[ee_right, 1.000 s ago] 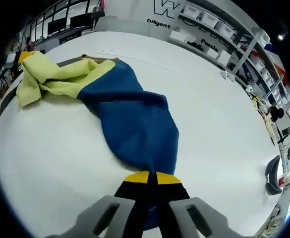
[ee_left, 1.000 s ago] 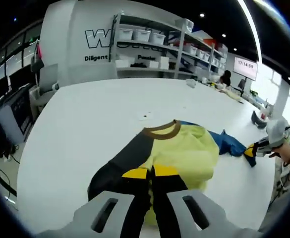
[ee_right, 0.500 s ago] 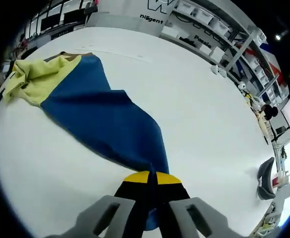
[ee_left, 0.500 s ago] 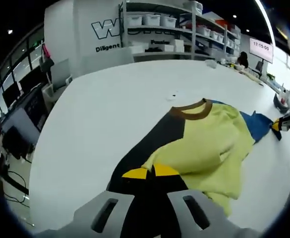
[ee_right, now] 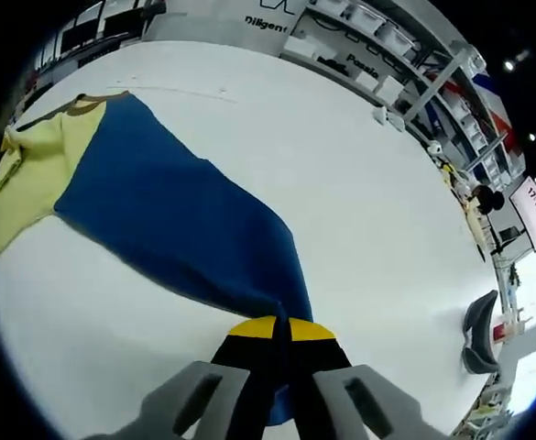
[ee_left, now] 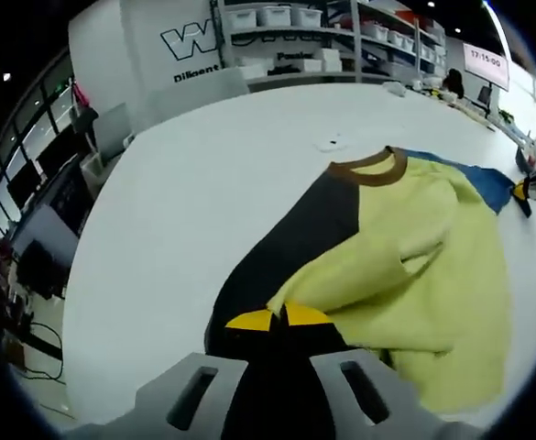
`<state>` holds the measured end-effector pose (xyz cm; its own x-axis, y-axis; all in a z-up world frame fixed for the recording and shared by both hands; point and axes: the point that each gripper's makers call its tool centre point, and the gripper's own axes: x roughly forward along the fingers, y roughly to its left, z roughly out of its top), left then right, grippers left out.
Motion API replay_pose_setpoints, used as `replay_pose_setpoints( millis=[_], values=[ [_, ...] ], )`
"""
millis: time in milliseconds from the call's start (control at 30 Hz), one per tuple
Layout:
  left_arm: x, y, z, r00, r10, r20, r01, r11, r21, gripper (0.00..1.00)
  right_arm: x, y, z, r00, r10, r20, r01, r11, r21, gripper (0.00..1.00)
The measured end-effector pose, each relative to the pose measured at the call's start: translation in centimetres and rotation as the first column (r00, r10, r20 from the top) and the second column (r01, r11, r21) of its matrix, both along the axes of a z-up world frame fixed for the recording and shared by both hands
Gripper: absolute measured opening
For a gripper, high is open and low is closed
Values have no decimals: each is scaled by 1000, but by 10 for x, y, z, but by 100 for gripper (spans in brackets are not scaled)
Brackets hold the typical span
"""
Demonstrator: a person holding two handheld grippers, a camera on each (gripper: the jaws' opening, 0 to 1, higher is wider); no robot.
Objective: Fold the garment on the visible template until the final outline fits inside the template.
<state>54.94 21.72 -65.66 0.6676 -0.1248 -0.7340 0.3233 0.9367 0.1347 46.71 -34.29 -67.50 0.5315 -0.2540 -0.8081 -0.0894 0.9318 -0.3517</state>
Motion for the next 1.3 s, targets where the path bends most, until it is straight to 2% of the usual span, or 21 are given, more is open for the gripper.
replay_pose_setpoints(
  millis=[100, 133, 233, 333, 433, 467, 500, 533, 567, 700, 733, 800, 867, 933, 967, 1033, 1067, 1133, 1167, 1233, 1300],
  values=[
    [-7, 4, 3, 1000, -12, -7, 12, 999, 32, 9, 3, 5, 1, 1000, -11, 24, 10, 998, 58, 0],
    [-8, 6, 7, 1000, -9, 3, 9, 999, 43, 11, 3, 12, 2, 998, -44, 44, 39, 993, 115, 3],
    [-15, 7, 15, 1000, -21, 9, 20, 998, 64, 20, 3, 25, 8, 993, -71, 90, 53, 980, 190, 23],
    [-25, 4, 27, 999, 2, 33, -2, 1000, 0, 28, -2, 54, 20, 987, -44, 154, 7, 973, 233, 36],
    [-35, -8, 37, 998, -16, 62, 20, 998, -63, 29, -4, 88, 30, 978, -18, 209, -49, 950, 309, 43],
    [-40, -13, 41, 997, -26, 76, 32, 996, -81, 29, -7, 124, 34, 974, -2, 227, -96, 902, 422, 47],
    [-44, -17, 42, 997, -35, 75, 41, 996, -83, 30, -7, 137, 33, 974, -3, 226, -107, 874, 475, 53],
    [-50, -23, 43, 996, -54, 70, 60, 994, -93, 32, -8, 144, 33, 974, -2, 226, -113, 860, 498, 57],
    [-56, -29, 43, 996, -62, 64, 68, 992, -102, 33, -11, 162, 36, 972, -1, 236, -131, 831, 541, 59],
    [-66, -50, 42, 993, -99, 63, 108, 982, -157, 41, -23, 208, 38, 961, 105, 255, -231, 811, 538, 64],
    [-70, -58, 41, 992, -112, 57, 120, 978, -171, 43, -28, 226, 38, 956, 144, 254, -266, 792, 550, 64],
    [-75, -68, 38, 991, -124, 45, 130, 974, -185, 46, -34, 249, 43, 947, 163, 276, -295, 781, 551, 65],
    [-77, -74, 36, 990, -133, 38, 138, 972, -192, 50, -41, 275, 45, 929, 227, 293, -359, 748, 558, 66],
    [-77, -82, 32, 990, -135, 43, 141, 968, -208, 51, -54, 310, 45, 897, 319, 308, -442, 691, 572, 68],
    [-77, -86, 27, 989, -146, 35, 150, 967, -205, 51, -62, 330, 42, 883, 363, 297, -469, 671, 575, 67],
    [-76, -89, 24, 988, -153, 34, 157, 968, -196, 50, -70, 352, 41, 843, 440, 311, -537, 635, 556, 66],
    [-76, -90, 21, 988, -154, 29, 156, 970, -188, 50, -71, 358, 41, 840, 443, 315, -541, 636, 550, 65],
    [-77, -92, 14, 988, -152, 11, 151, 971, -186, 48, -79, 377, 39, 821, 481, 307, -564, 603, 564, 62],
    [-78, -92, 13, 989, -151, 7, 150, 971, -185, 47, -78, 381, 38, 827, 468, 312, -558, 613, 559, 62],
    [-75, -91, 8, 984, -172, 38, 175, 974, -144, 40, -82, 396, 36, 811, 491, 319, -579, 596, 557, 59],
    [-77, -89, 0, 981, -191, 15, 191, 975, -111, 38, -87, 411, 33, 778, 538, 324, -621, 578, 530, 56]
  ],
)
